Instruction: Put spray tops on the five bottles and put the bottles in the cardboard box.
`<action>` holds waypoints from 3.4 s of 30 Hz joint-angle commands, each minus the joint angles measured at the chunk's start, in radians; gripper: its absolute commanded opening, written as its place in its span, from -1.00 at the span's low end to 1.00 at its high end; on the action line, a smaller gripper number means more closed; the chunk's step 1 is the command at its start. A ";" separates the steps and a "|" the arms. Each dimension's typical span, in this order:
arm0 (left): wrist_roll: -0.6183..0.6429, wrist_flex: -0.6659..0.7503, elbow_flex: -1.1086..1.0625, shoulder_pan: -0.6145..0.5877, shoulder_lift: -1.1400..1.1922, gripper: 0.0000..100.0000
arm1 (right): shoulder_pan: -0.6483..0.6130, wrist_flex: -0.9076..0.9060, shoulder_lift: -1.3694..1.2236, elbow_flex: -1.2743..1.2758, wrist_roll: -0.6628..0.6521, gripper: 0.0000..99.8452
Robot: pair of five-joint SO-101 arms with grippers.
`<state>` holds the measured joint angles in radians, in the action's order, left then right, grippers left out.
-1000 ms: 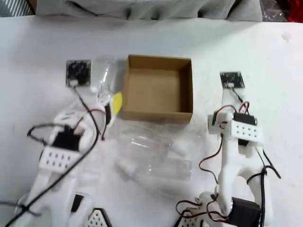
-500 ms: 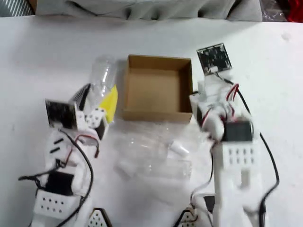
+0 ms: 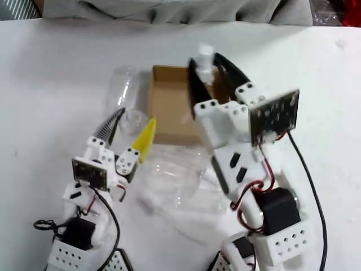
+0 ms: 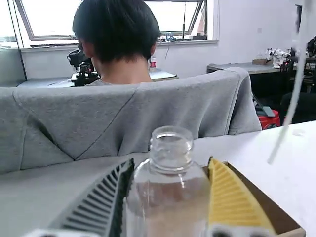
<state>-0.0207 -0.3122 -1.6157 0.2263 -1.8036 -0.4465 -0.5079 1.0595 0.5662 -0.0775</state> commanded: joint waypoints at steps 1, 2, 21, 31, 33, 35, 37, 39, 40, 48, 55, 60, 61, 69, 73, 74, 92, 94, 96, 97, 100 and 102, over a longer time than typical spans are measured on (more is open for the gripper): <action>-0.011 0.028 0.011 0.013 -0.018 -0.96 | -0.110 0.208 0.018 -0.055 0.006 -0.97; -0.011 0.026 0.011 0.013 -0.018 -0.96 | -0.133 0.242 0.018 -0.055 0.006 -0.97; -0.011 0.023 -0.012 0.010 -0.018 -0.96 | -0.305 0.315 0.008 0.023 -0.118 -0.97; -0.011 0.023 -0.011 0.013 -0.018 -0.96 | -0.302 0.320 0.008 0.081 -0.120 -0.97; -0.011 0.023 -0.011 0.013 -0.018 -0.96 | -0.302 0.340 0.007 0.086 -0.120 -0.97; -0.011 0.026 -0.009 0.013 -0.018 -0.96 | -0.303 0.371 0.005 0.100 -0.118 -0.97; -0.011 0.026 -0.008 0.013 -0.018 -0.96 | -0.306 0.394 -0.015 0.118 -0.117 -0.97; -0.011 0.026 -0.008 0.013 -0.018 -0.96 | -0.306 0.412 -0.048 0.124 -0.114 -0.97; -0.011 0.026 -0.008 0.013 -0.018 -0.96 | -0.306 0.418 -0.065 0.126 -0.112 -0.97; -0.011 0.029 -0.011 0.013 -0.018 -0.96 | -0.308 0.400 -0.159 0.127 -0.103 -0.97; -0.011 0.031 -0.011 0.013 -0.018 -0.96 | -0.355 0.236 -0.176 0.123 -0.032 -0.80; -0.009 0.031 -0.011 0.013 -0.018 -0.96 | -0.372 0.191 -0.174 0.120 -0.031 -0.62; -0.008 0.031 -0.011 0.013 -0.018 -0.96 | -0.371 0.191 -0.173 0.120 -0.029 -0.63; -0.003 0.028 -0.011 0.007 -0.018 -0.96 | -0.341 0.159 -0.084 0.092 -0.035 -0.69; -0.002 0.032 -0.003 0.008 -0.018 -0.96 | -0.225 0.071 -0.039 0.046 -0.035 -0.69; -0.002 0.032 -0.003 0.012 -0.018 -0.96 | -0.180 0.047 -0.030 0.044 -0.032 -0.69; 0.175 0.066 0.333 0.007 0.334 -0.96 | 0.400 -0.231 0.001 0.396 -0.026 -0.69; 0.212 0.110 0.396 0.004 0.444 -0.96 | 0.427 -0.182 0.001 0.471 -0.026 -0.69; 0.230 0.166 0.439 0.004 0.545 -0.96 | 0.449 -0.147 -0.001 0.529 -0.026 -0.69; 0.232 0.199 0.453 0.005 0.593 -0.96 | 0.463 -0.133 -0.001 0.551 -0.026 -0.69; 0.232 0.322 0.476 0.008 0.708 -0.96 | 0.512 -0.124 -0.005 0.574 -0.006 -0.69; 0.232 0.423 0.474 0.012 0.779 -0.96 | 0.535 -0.128 -0.008 0.578 0.071 -0.69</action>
<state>0.1987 -0.0729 -1.2152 0.2309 -1.1592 0.0338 -0.6582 1.0411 1.1477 -0.1036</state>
